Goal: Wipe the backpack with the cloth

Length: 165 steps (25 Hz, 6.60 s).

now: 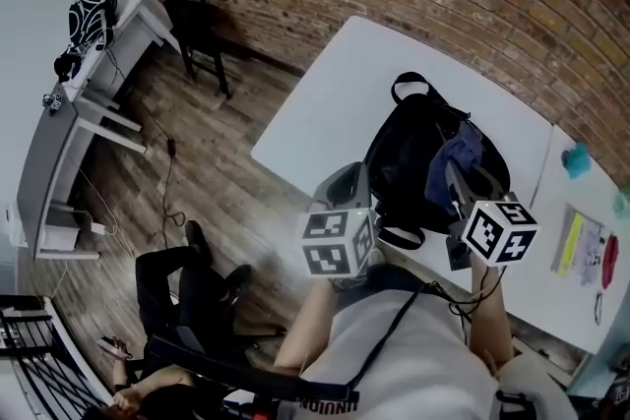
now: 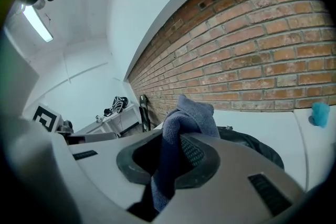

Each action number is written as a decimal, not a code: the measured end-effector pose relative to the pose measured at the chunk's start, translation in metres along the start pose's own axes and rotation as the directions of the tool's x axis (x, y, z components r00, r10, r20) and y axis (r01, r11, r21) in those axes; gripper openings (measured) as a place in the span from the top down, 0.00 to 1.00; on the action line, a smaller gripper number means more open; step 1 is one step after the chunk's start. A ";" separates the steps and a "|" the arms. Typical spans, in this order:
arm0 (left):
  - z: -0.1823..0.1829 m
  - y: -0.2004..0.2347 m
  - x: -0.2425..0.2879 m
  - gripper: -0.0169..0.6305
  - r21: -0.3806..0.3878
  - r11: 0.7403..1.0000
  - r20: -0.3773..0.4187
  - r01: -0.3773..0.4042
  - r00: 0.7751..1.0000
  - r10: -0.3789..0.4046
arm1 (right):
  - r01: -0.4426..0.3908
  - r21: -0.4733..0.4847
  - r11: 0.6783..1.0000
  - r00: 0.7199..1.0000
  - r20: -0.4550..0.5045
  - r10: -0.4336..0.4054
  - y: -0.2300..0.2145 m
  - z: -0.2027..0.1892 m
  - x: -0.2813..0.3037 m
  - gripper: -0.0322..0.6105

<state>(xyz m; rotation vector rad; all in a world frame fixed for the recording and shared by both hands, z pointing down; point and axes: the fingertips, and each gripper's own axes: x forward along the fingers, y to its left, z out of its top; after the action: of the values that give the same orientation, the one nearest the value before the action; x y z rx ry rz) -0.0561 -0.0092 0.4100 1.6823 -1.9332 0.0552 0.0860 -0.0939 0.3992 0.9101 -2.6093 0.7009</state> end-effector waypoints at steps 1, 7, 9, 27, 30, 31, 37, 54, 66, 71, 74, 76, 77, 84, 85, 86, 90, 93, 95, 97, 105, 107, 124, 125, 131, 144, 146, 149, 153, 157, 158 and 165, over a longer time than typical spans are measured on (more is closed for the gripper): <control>0.000 -0.005 0.005 0.97 0.007 1.000 -0.008 0.017 1.000 -0.017 | 0.016 0.003 1.000 1.000 0.001 -0.016 -0.005 0.000 -0.001 0.89; 0.005 -0.026 0.031 0.97 0.049 0.992 -0.054 0.116 0.992 -0.113 | 0.098 0.055 0.994 0.995 0.026 -0.100 -0.026 0.002 -0.009 0.89; 0.003 -0.033 0.041 0.97 0.069 0.984 -0.081 0.163 0.984 -0.157 | 0.141 0.078 0.987 0.989 0.038 -0.144 -0.033 0.001 -0.013 0.89; 0.014 -0.088 0.116 0.97 0.191 0.797 -0.316 0.573 0.805 -0.503 | 0.520 0.322 0.791 0.814 0.093 -0.573 -0.073 -0.008 -0.054 0.89; 0.010 -0.098 0.121 0.97 0.199 0.758 -0.357 0.621 0.766 -0.534 | 0.566 0.359 0.742 0.772 0.085 -0.630 -0.076 -0.016 -0.067 0.89; 0.009 -0.101 0.123 0.97 0.202 0.745 -0.368 0.635 0.755 -0.543 | 0.578 0.370 0.727 0.759 0.083 -0.646 -0.077 -0.019 -0.071 0.89; -0.009 -0.127 0.123 0.97 0.210 0.695 -0.418 0.687 0.706 -0.572 | 0.632 0.419 0.652 0.702 0.047 -0.710 -0.088 -0.044 -0.105 0.89; -0.032 -0.126 0.121 0.97 0.227 0.740 -0.435 0.633 0.746 -0.505 | 0.589 0.309 0.747 0.789 -0.021 -0.614 -0.185 -0.029 -0.074 0.89; -0.032 -0.116 0.117 0.97 0.226 0.755 -0.430 0.616 0.758 -0.490 | 0.616 0.281 0.735 0.787 -0.187 -0.588 -0.234 -0.050 -0.024 0.89; -0.033 -0.112 0.118 0.97 0.221 0.756 -0.437 0.616 0.755 -0.488 | 0.631 0.262 0.730 0.775 -0.228 -0.589 -0.233 -0.064 -0.021 0.89; -0.034 -0.112 0.118 0.97 0.223 0.752 -0.437 0.621 0.753 -0.492 | 0.637 0.255 0.728 0.771 -0.240 -0.590 -0.228 -0.072 -0.025 0.89; -0.033 -0.112 0.118 0.97 0.225 0.749 -0.436 0.623 0.752 -0.495 | 0.638 0.248 0.729 0.769 -0.245 -0.590 -0.223 -0.076 -0.028 0.89; -0.033 -0.111 0.118 0.97 0.225 0.749 -0.436 0.624 0.752 -0.495 | 0.638 0.247 0.730 0.769 -0.247 -0.589 -0.220 -0.078 -0.030 0.89; -0.034 -0.116 0.115 0.97 0.233 0.734 -0.441 0.638 0.742 -0.504 | 0.638 0.231 0.734 0.766 -0.286 -0.576 -0.202 -0.098 -0.044 0.89; -0.035 -0.116 0.114 0.97 0.234 0.732 -0.442 0.639 0.741 -0.506 | 0.638 0.231 0.734 0.765 -0.291 -0.574 -0.200 -0.102 -0.046 0.89; -0.035 -0.116 0.113 0.97 0.234 0.731 -0.442 0.640 0.740 -0.506 | 0.639 0.228 0.735 0.765 -0.296 -0.572 -0.197 -0.105 -0.048 0.89; -0.036 -0.118 0.110 0.97 0.229 0.730 -0.445 0.643 0.737 -0.509 | 0.646 0.199 0.737 0.755 -0.311 -0.578 -0.187 -0.114 -0.056 0.89; -0.036 -0.119 0.109 0.97 0.228 0.727 -0.448 0.648 0.732 -0.512 | 0.644 0.200 0.738 0.756 -0.314 -0.574 -0.180 -0.119 -0.059 0.89; -0.037 -0.118 0.108 0.97 0.227 0.726 -0.450 0.649 0.731 -0.513 | 0.640 0.207 0.740 0.758 -0.322 -0.567 -0.174 -0.123 -0.061 0.89; -0.038 -0.117 0.107 0.97 0.225 0.728 -0.451 0.648 0.731 -0.512 | 0.639 0.208 0.741 0.759 -0.328 -0.562 -0.168 -0.127 -0.062 0.89; -0.036 -0.112 0.109 0.97 0.214 0.741 -0.439 0.637 0.740 -0.509 | 0.631 0.198 0.750 0.761 -0.345 -0.550 -0.144 -0.143 -0.072 0.89; -0.036 -0.111 0.108 0.97 0.211 0.742 -0.439 0.636 0.740 -0.510 | 0.627 0.209 0.751 0.765 -0.348 -0.542 -0.138 -0.148 -0.073 0.89; -0.042 -0.113 0.115 0.97 0.203 0.749 -0.456 0.630 0.738 -0.497 | 0.566 0.278 0.776 0.804 -0.393 -0.446 -0.106 -0.165 -0.082 0.89; -0.043 -0.112 0.115 0.97 0.203 0.750 -0.457 0.629 0.739 -0.496 | 0.563 0.277 0.779 0.805 -0.397 -0.441 -0.105 -0.165 -0.082 0.89; -0.049 -0.108 0.112 0.97 0.198 0.758 -0.466 0.622 0.740 -0.485 | 0.547 0.253 0.798 0.815 -0.381 -0.437 -0.109 -0.145 -0.085 0.89; -0.047 -0.094 0.111 0.97 0.192 0.777 -0.458 0.600 0.755 -0.470 | 0.521 0.069 0.851 0.846 -0.172 -0.505 -0.170 -0.028 -0.031 0.89; -0.047 -0.094 0.111 0.97 0.190 0.777 -0.461 0.600 0.754 -0.469 | 0.531 0.054 0.846 0.838 -0.178 -0.515 -0.182 -0.022 -0.020 0.89; -0.047 -0.093 0.111 0.97 0.192 0.777 -0.460 0.599 0.755 -0.468 | 0.540 0.049 0.841 0.831 -0.194 -0.522 -0.197 -0.019 -0.007 0.89; -0.046 -0.089 0.112 0.97 0.194 0.781 -0.459 0.594 0.759 -0.463 | 0.555 0.035 0.831 0.816 -0.219 -0.535 -0.209 -0.024 0.005 0.89; -0.046 -0.087 0.112 0.97 0.191 0.782 -0.462 0.594 0.757 -0.463 | 0.568 0.036 0.822 0.800 -0.258 -0.541 -0.216 -0.036 0.015 0.89; -0.046 -0.087 0.112 0.97 0.190 0.781 -0.462 0.595 0.756 -0.463 | 0.572 0.037 0.819 0.796 -0.268 -0.543 -0.217 -0.041 0.016 0.89; -0.046 -0.087 0.113 0.97 0.190 0.776 -0.465 0.601 0.752 -0.468 | 0.566 0.048 0.823 0.796 -0.289 -0.531 -0.211 -0.058 0.015 0.89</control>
<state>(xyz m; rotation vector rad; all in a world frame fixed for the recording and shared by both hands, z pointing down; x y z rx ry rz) 0.0369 -0.1105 0.4692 2.2000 -1.1178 0.4821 0.2166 -0.2143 0.5280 1.4255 -1.9294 0.7664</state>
